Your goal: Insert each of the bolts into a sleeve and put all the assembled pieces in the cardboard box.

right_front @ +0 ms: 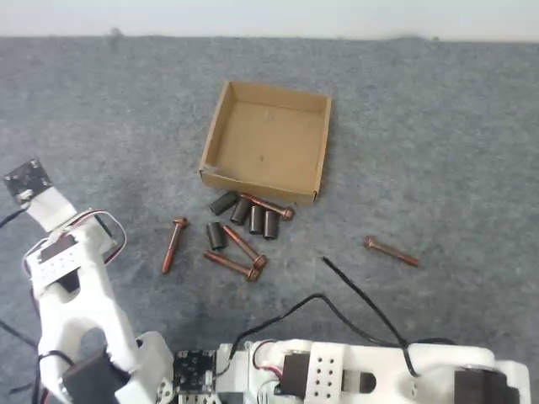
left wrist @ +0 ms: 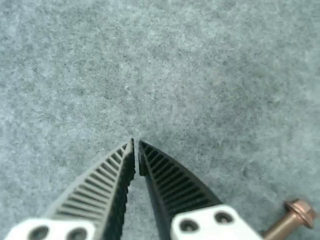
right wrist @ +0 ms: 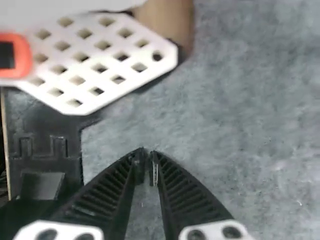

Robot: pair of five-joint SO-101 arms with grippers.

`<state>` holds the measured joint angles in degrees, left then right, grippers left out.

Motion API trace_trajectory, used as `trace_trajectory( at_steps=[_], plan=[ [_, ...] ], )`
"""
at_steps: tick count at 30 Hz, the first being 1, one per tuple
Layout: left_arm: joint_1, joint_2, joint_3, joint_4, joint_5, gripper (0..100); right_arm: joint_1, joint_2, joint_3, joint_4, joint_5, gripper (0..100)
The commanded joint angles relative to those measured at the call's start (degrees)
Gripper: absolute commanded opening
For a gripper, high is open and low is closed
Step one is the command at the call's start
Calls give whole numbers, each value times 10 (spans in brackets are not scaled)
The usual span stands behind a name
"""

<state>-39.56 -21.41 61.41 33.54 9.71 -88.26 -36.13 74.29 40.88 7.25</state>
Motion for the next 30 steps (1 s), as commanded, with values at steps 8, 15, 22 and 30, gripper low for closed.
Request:
trace_trajectory(
  at_steps=[8,15,22,30],
  plan=[
    [4,-4,-20,-14,5,12,-10,1,-29,34,-6,6],
    [2,-4,-20,-14,5,12,147,-78,-80,123,36,6],
    [4,-4,-20,-14,5,12,305,-177,-61,130,31,6],
    [4,-4,-20,-14,4,12,485,-199,-62,92,69,6]
  ],
)
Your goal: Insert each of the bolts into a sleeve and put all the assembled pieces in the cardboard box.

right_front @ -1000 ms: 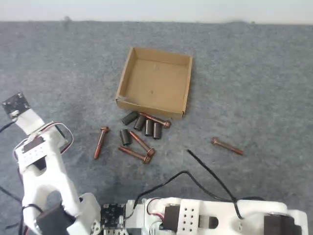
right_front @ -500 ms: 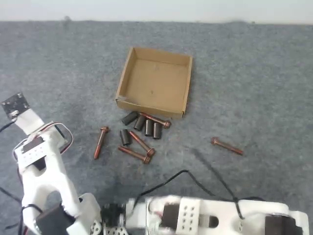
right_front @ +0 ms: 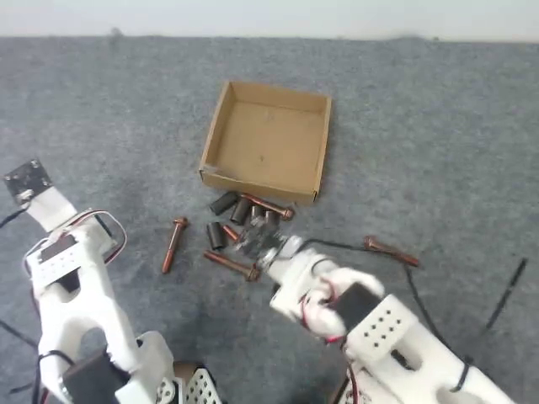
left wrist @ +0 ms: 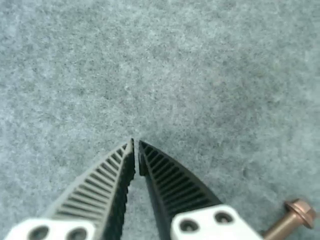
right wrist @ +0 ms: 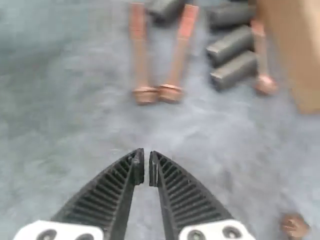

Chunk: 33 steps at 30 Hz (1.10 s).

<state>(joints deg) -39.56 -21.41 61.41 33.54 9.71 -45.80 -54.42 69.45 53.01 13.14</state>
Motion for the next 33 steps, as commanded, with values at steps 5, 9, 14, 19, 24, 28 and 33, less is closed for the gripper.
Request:
trace_trajectory(
  at_steps=[5,9,14,19,24,28,33],
  plan=[
    [4,-4,-20,-14,4,12,83,-16,-11,-73,-41,6],
    [4,-4,-20,-14,4,12,83,-15,-11,-116,-86,6],
    [4,-4,-20,-14,4,12,82,19,-22,-137,-89,6],
    [4,-4,-20,-13,4,12,83,116,-79,-143,-90,6],
    [4,-4,-20,-13,4,12,84,206,-130,-174,-128,6],
    [4,-4,-20,-13,4,12,85,256,-134,-204,-173,6],
    [4,-4,-20,-13,4,12,95,290,-151,-240,-176,6]
  ],
)
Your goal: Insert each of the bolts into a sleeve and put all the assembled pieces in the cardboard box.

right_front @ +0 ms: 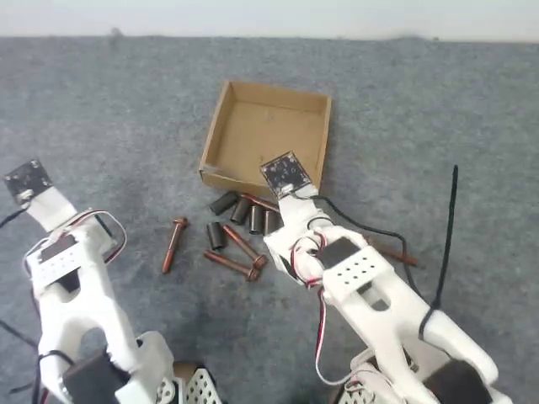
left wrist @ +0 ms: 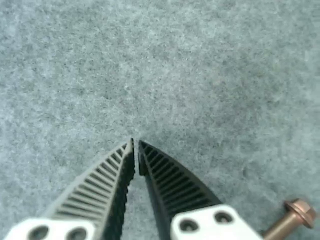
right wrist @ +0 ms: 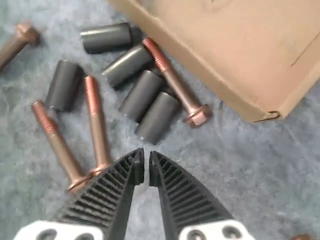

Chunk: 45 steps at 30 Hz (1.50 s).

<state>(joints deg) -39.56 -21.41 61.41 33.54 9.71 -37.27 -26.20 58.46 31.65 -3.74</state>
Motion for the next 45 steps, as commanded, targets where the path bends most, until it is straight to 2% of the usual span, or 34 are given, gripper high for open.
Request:
trace_trajectory(
  at_steps=[1,6,11,23,34,37,42,45],
  plan=[
    [4,-4,-20,-13,4,12,10,15,-46,-31,-7,7],
    [4,-4,-20,-13,4,13,10,65,-85,-33,-8,9],
    [4,-4,-20,-13,4,13,10,128,-128,-29,-39,82],
    [4,-4,-20,-13,4,13,0,247,-201,-28,-47,78],
    [4,-4,-20,-12,4,13,-2,375,-367,135,-44,79],
    [4,-4,-19,-12,4,13,-3,385,-389,177,-42,111],
    [2,-4,-19,-12,4,13,-27,383,-388,205,45,131],
    [2,-4,-19,-12,4,13,-23,377,-386,205,49,130]
  ],
)
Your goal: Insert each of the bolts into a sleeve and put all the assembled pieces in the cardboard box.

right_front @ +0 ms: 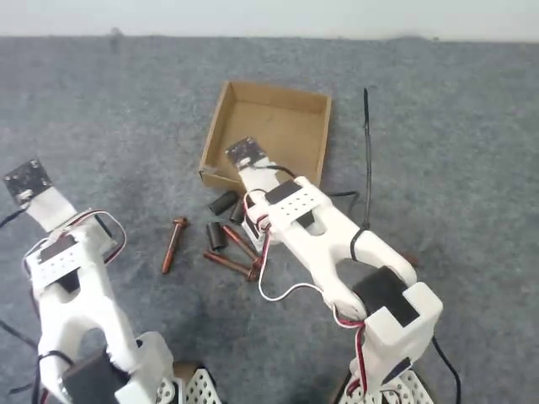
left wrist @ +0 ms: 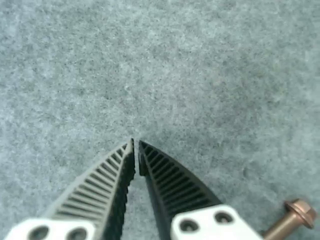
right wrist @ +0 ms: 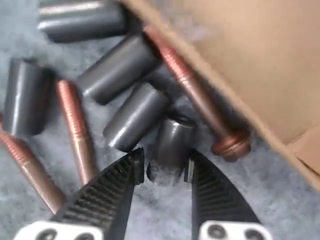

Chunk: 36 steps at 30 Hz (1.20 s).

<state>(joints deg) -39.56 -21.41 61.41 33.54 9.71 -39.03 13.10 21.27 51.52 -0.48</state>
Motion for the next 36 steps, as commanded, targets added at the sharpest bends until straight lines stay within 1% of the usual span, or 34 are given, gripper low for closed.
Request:
trace_trajectory(
  at_steps=[1,4,9,16,24,28,36],
  plan=[
    [2,-4,-19,-12,4,13,-6,-15,-14,7,18,130],
    [2,-4,-19,-12,4,13,-6,-15,-14,3,20,130],
    [2,-4,-19,-12,4,13,-4,-20,-18,6,73,130],
    [2,-4,-19,-12,4,13,-2,-20,-22,2,101,130],
    [3,-4,-19,-12,4,13,-2,-18,-39,7,123,130],
    [4,-4,-19,-12,3,13,7,-21,-40,7,120,134],
    [4,-4,-19,-12,3,13,22,-16,-120,95,120,135]
  ],
)
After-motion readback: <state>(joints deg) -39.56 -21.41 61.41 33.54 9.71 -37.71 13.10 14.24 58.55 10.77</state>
